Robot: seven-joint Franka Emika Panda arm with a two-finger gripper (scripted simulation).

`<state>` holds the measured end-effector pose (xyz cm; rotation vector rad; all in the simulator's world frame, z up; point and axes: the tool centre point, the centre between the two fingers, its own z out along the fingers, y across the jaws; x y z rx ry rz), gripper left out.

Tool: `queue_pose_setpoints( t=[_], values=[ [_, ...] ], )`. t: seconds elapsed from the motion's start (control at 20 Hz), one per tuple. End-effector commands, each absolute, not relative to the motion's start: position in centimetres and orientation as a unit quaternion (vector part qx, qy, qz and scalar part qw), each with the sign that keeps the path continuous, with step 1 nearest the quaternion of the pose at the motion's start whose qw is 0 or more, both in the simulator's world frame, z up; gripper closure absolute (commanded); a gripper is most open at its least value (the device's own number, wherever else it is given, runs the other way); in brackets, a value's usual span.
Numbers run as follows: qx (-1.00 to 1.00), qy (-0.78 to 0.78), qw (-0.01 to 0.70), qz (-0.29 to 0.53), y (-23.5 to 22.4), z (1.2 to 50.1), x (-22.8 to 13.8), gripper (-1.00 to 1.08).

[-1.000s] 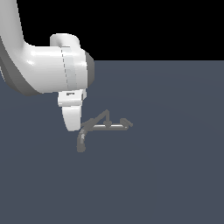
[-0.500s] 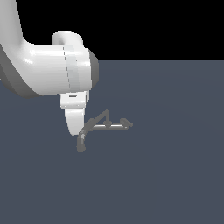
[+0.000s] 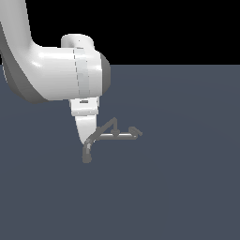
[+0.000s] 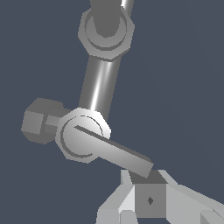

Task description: Turn on the faucet by rotating a designated handle.

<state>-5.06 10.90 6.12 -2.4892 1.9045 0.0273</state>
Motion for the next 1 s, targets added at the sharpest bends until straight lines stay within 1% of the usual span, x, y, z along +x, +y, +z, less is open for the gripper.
queue_pose_setpoints(
  t=[0.0, 0.5, 0.55, 0.6, 0.65, 0.95],
  values=[
    [-0.790, 0.613, 0.003, 0.007, 9.8, 6.1, -4.3, 1.08],
    [-0.769, 0.639, 0.000, 0.000, 4.4, 6.1, -0.5, 1.08],
    [-0.769, 0.639, 0.000, 0.000, 4.4, 6.1, -0.5, 1.08],
    [-0.798, 0.603, -0.006, 0.017, 9.9, 6.4, -3.5, 1.08],
    [-0.801, 0.598, -0.007, 0.019, 10.5, 6.2, -3.6, 1.08],
    [-0.788, 0.615, -0.004, 0.011, 8.6, 6.1, -1.0, 1.08]
  ],
)
